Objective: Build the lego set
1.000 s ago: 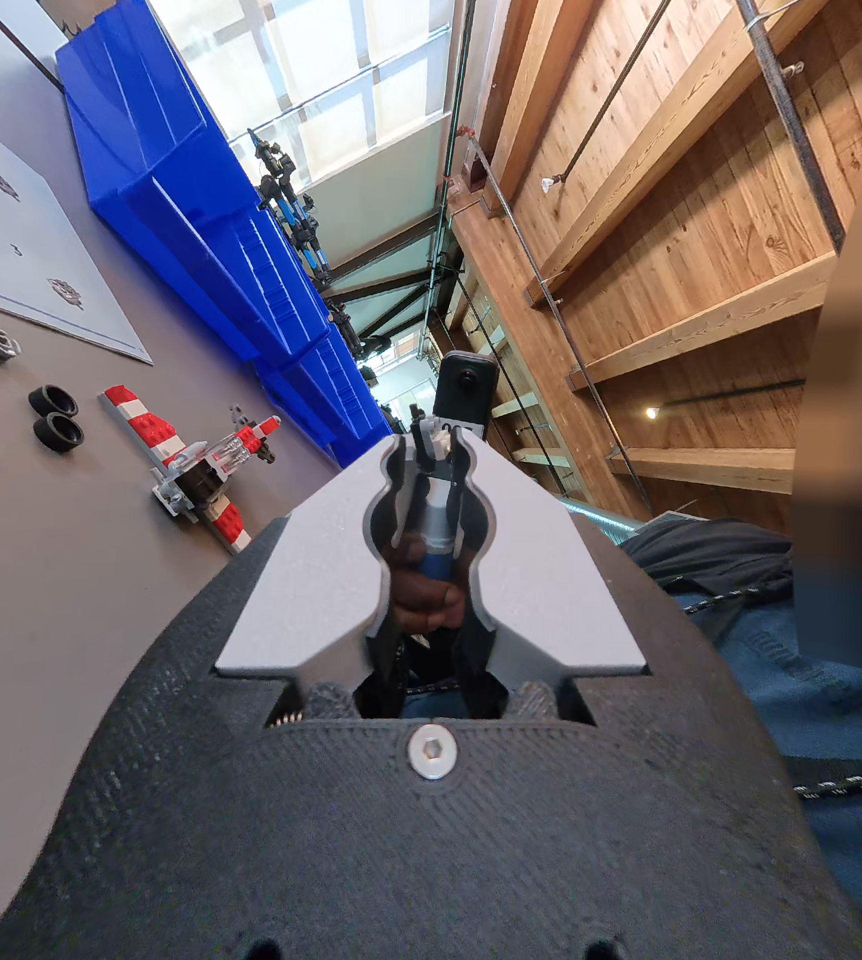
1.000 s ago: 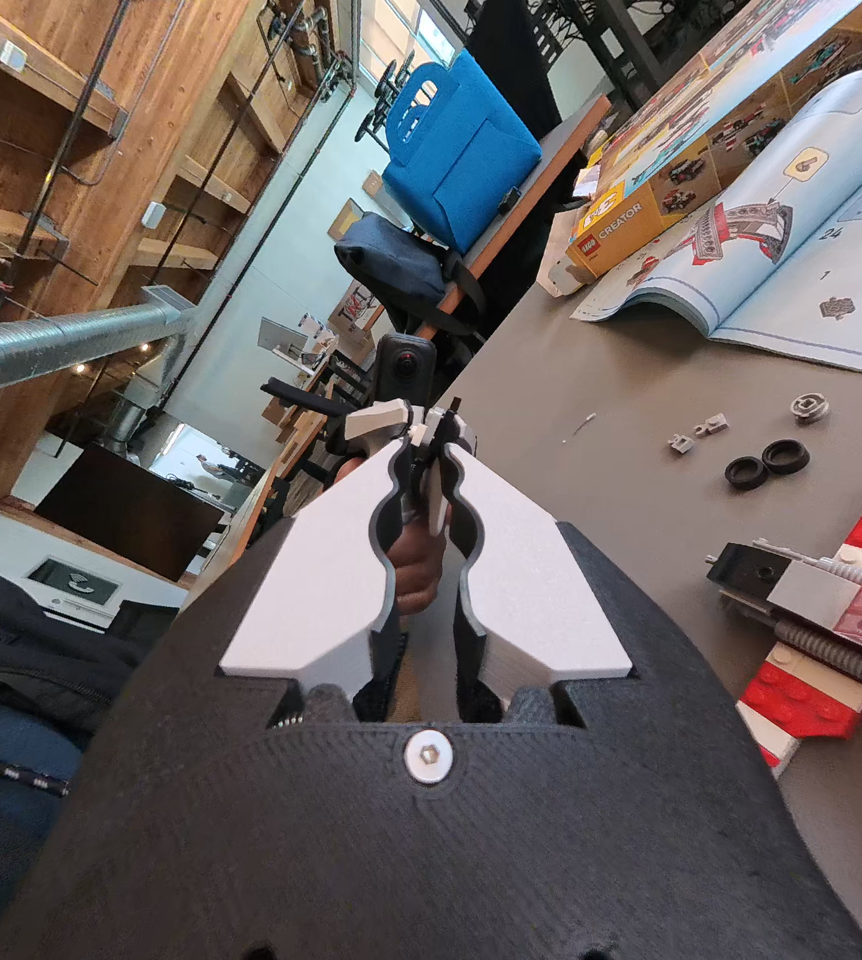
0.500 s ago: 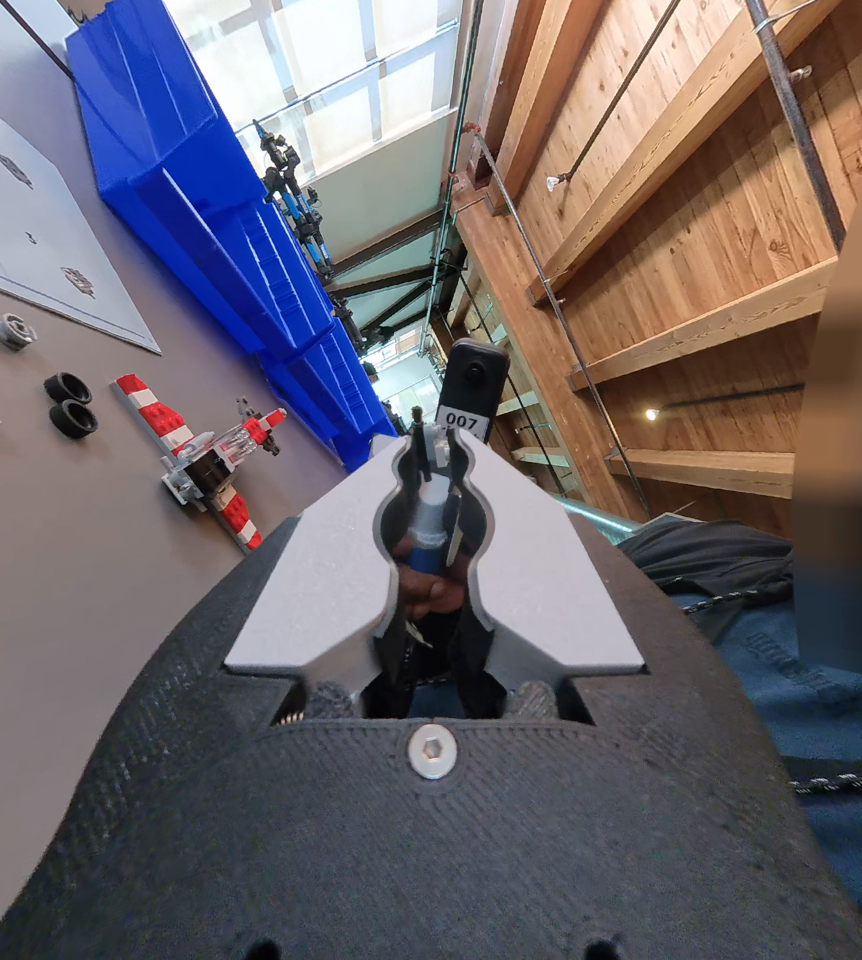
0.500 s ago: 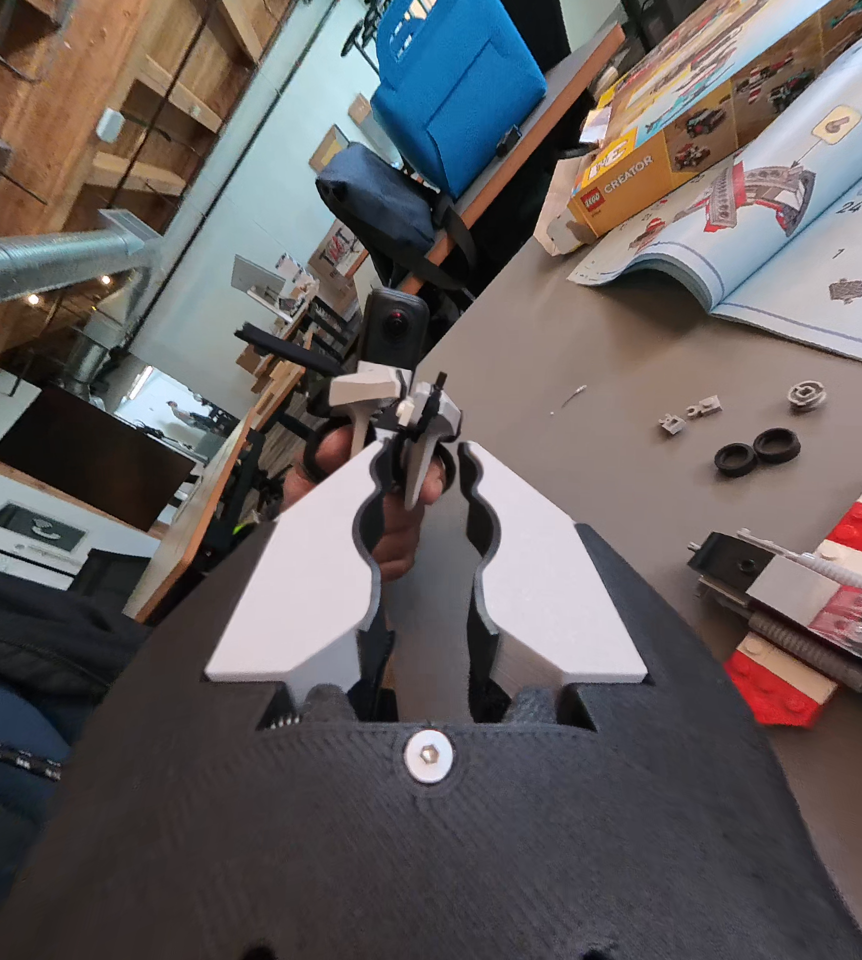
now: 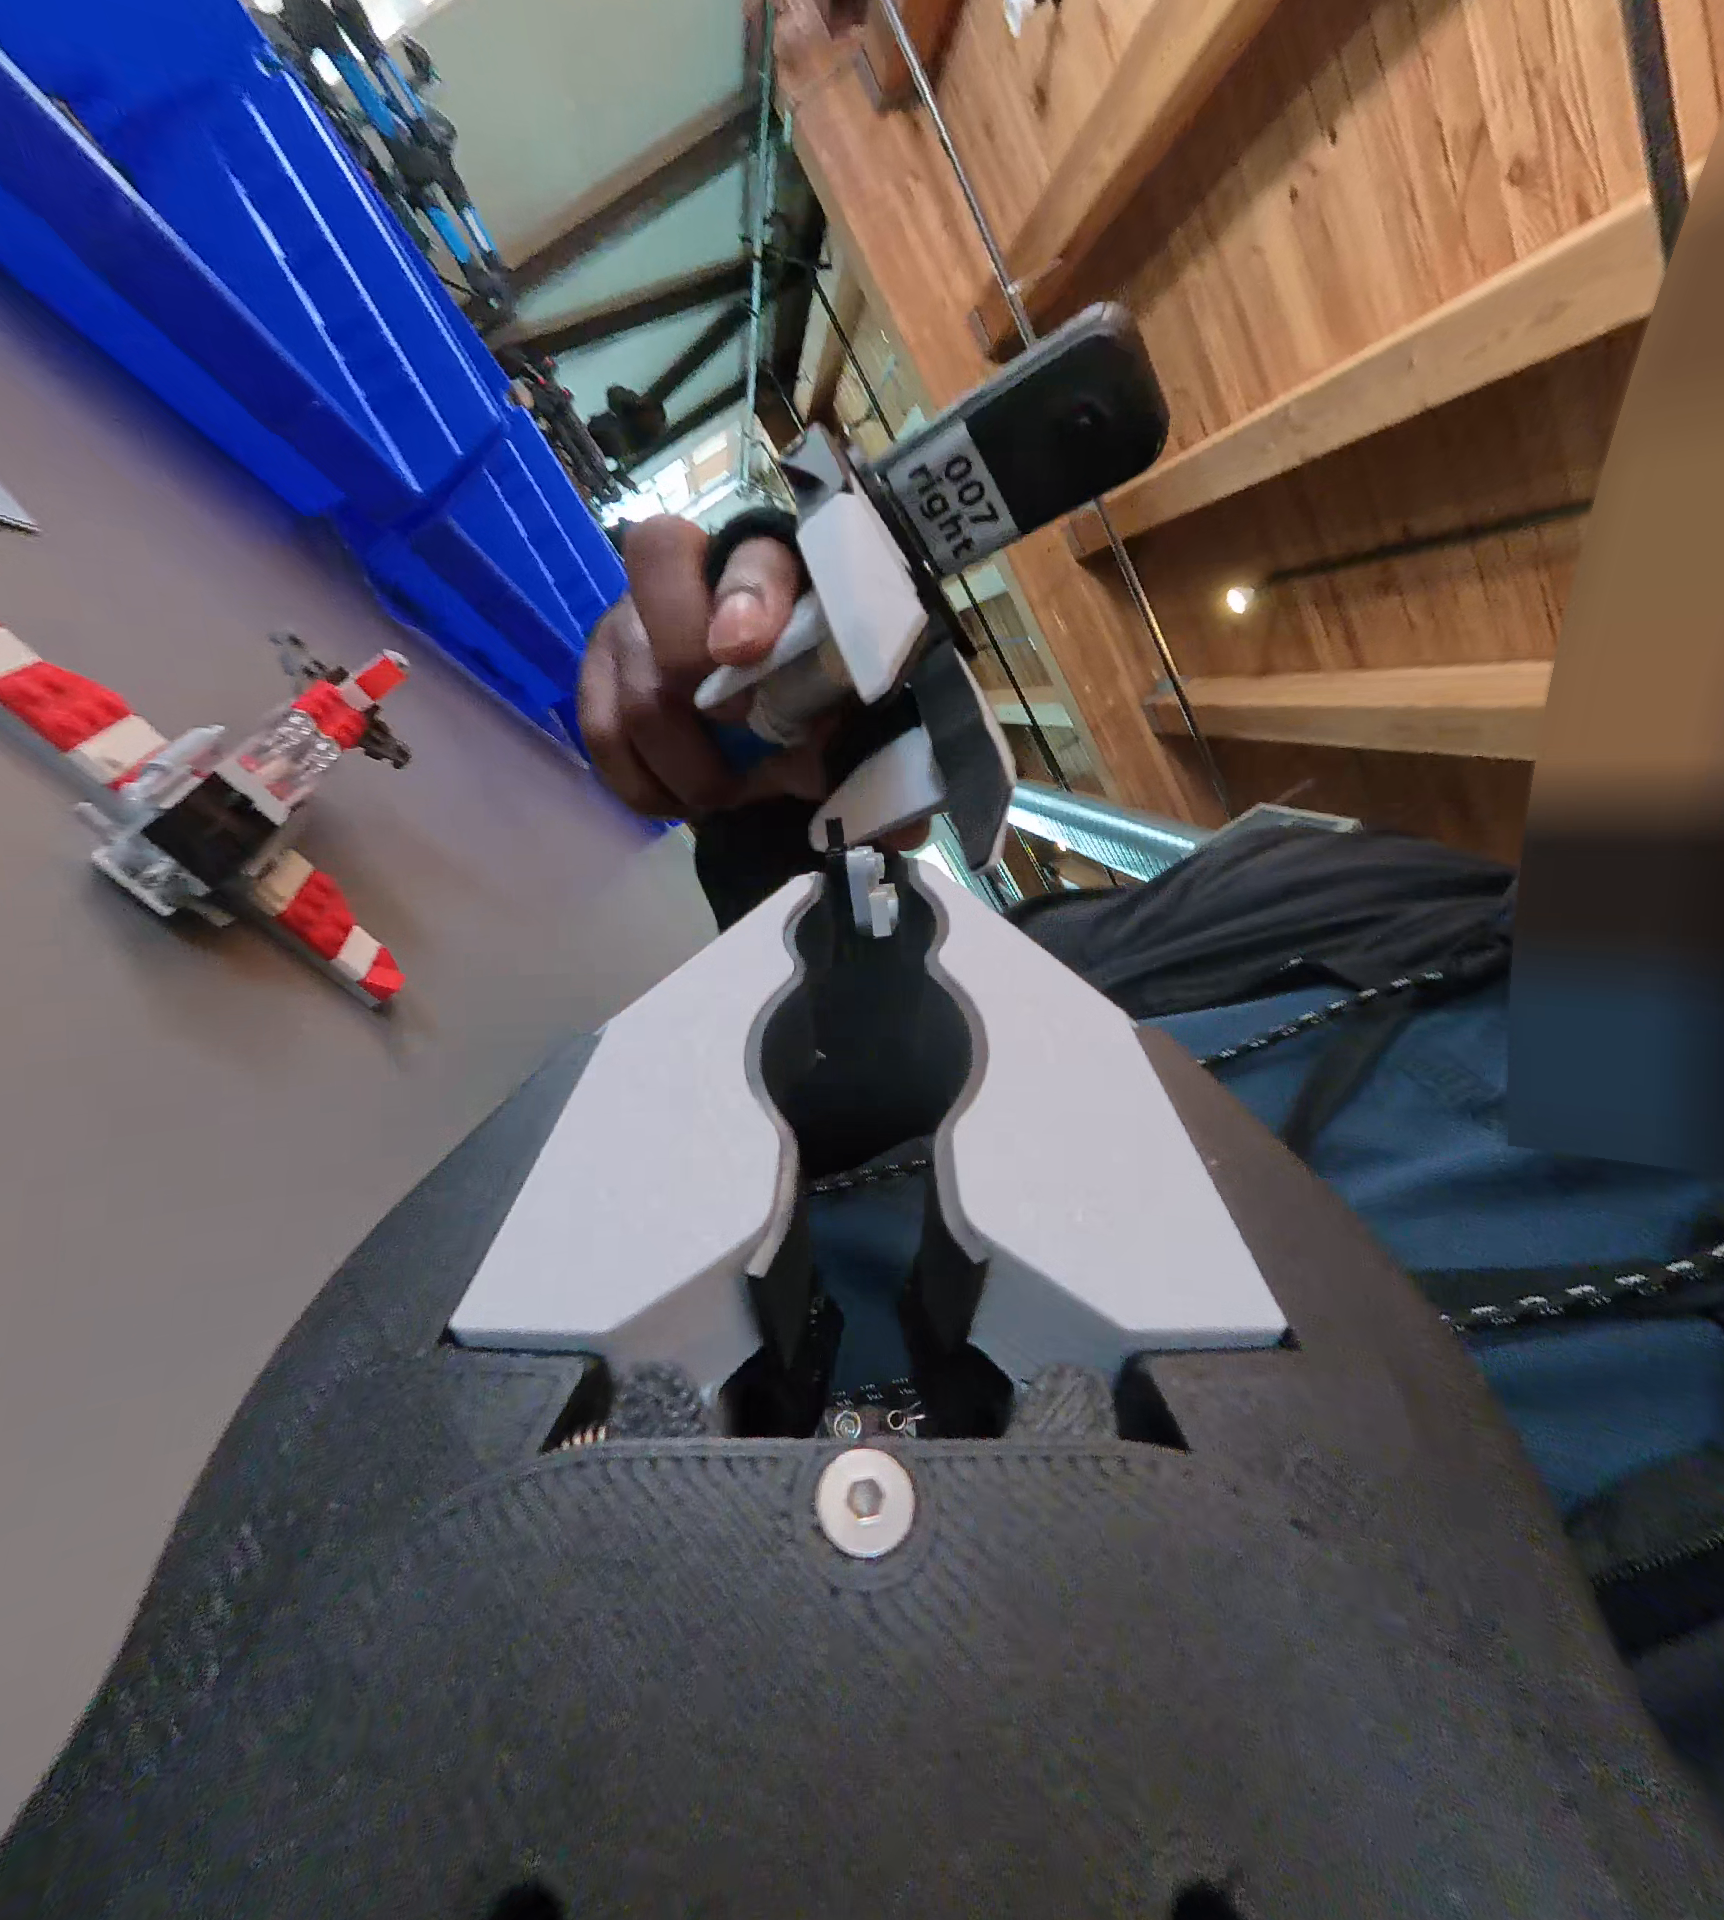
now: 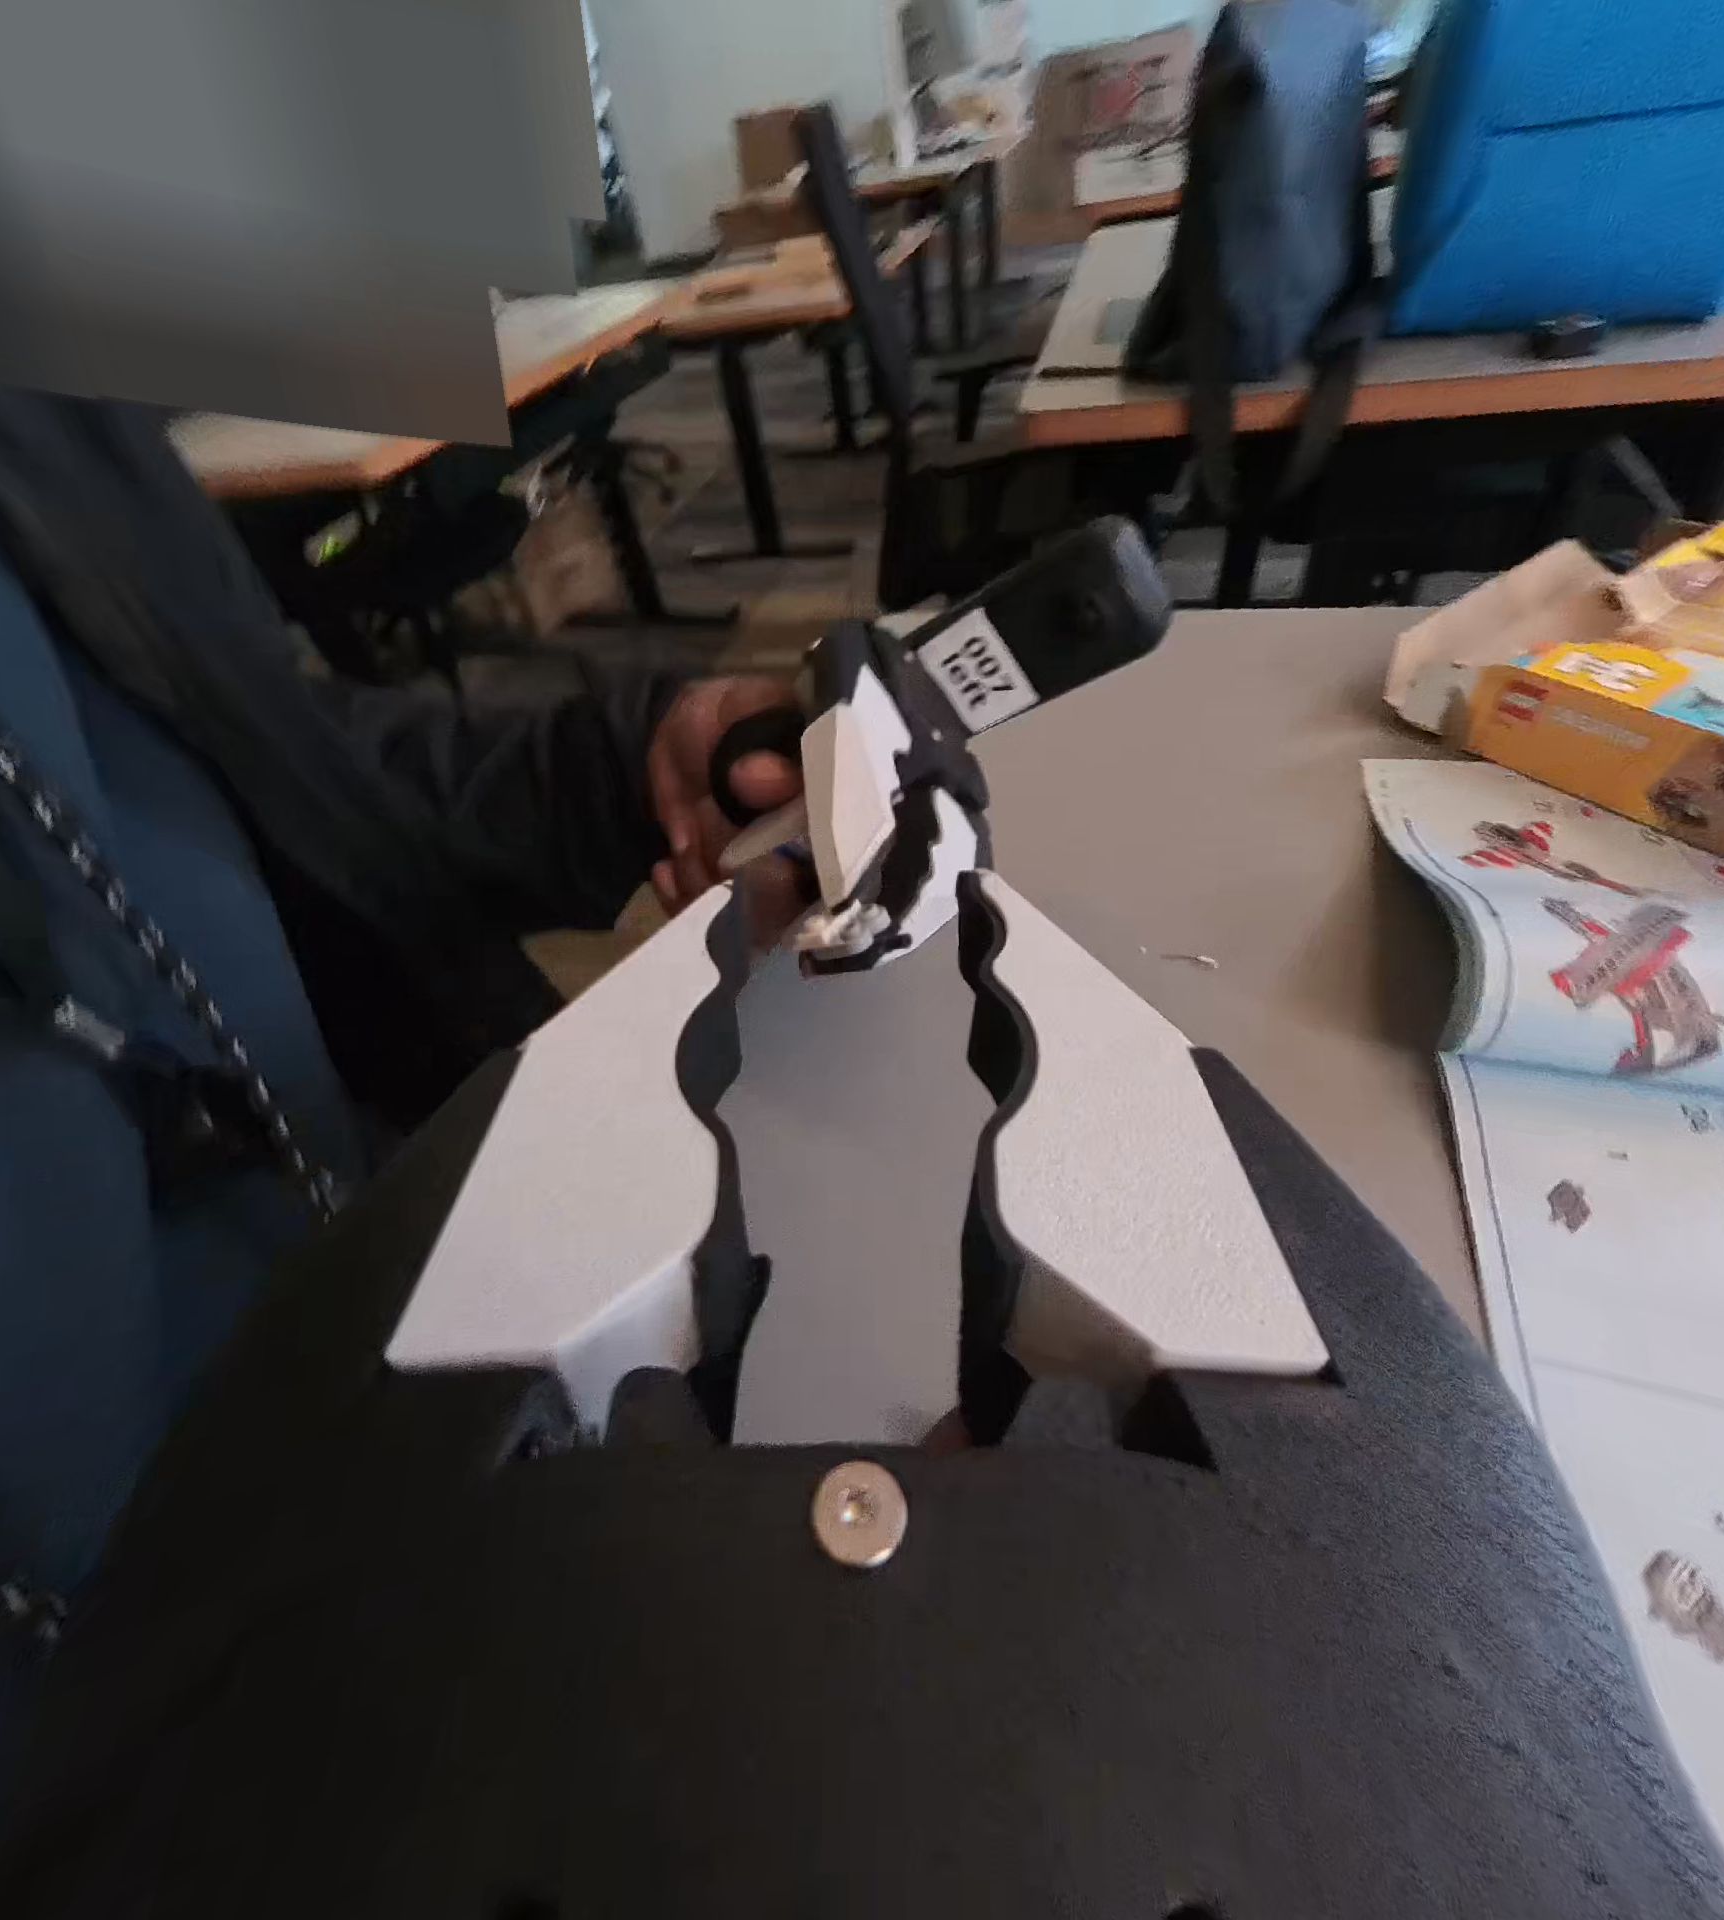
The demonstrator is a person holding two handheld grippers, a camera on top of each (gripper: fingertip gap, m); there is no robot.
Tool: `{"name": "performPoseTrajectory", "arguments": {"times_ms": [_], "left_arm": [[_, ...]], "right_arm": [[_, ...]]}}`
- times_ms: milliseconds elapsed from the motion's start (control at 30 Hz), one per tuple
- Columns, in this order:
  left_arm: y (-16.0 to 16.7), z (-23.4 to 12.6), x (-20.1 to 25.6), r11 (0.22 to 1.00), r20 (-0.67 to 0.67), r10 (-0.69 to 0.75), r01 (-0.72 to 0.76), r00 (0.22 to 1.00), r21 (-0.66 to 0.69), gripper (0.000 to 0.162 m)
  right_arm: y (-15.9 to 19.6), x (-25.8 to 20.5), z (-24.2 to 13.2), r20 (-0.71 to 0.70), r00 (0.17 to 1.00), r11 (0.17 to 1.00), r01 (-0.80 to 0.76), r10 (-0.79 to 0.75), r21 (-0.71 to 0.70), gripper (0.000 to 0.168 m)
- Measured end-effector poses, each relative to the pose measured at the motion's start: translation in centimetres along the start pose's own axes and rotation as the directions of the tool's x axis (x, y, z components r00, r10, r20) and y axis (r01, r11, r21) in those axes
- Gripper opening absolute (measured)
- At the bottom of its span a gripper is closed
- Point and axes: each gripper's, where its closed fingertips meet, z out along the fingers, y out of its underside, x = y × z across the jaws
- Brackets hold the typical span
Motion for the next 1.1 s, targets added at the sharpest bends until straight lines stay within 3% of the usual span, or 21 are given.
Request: {"name": "performPoseTrajectory", "arguments": {"times_ms": [200, 467, 800, 1100], "left_arm": [[1.0, 0.9, 1.0, 0.998, -0.048, 0.025, -0.028, 0.999, -0.054, 0.011], [1.2, 1.0, 1.0, 0.998, -0.056, 0.018, -0.022, 0.998, -0.066, 0.011], [0.0, 0.4, 0.0, 1.0, 0.005, -0.005, 0.005, 1.0, 0.005, 0.013], [-1.4, -0.3, -0.9, 0.995, 0.048, -0.047, 0.042, 0.998, 0.091, 0.023]], "right_arm": [[2.2, -1.4, 0.9, 0.164, 0.978, 0.979, 0.153, -0.13, -0.137, 0.039], [2.9, -1.6, 1.4, 0.182, 0.968, 0.967, 0.202, -0.172, -0.158, 0.026], [2.9, 0.1, 1.8, -0.023, 0.983, 0.977, 0.179, -0.183, -0.114, 0.022], [2.2, 1.6, 1.9, -0.266, 0.952, 0.988, 0.148, -0.151, -0.031, 0.022]]}}
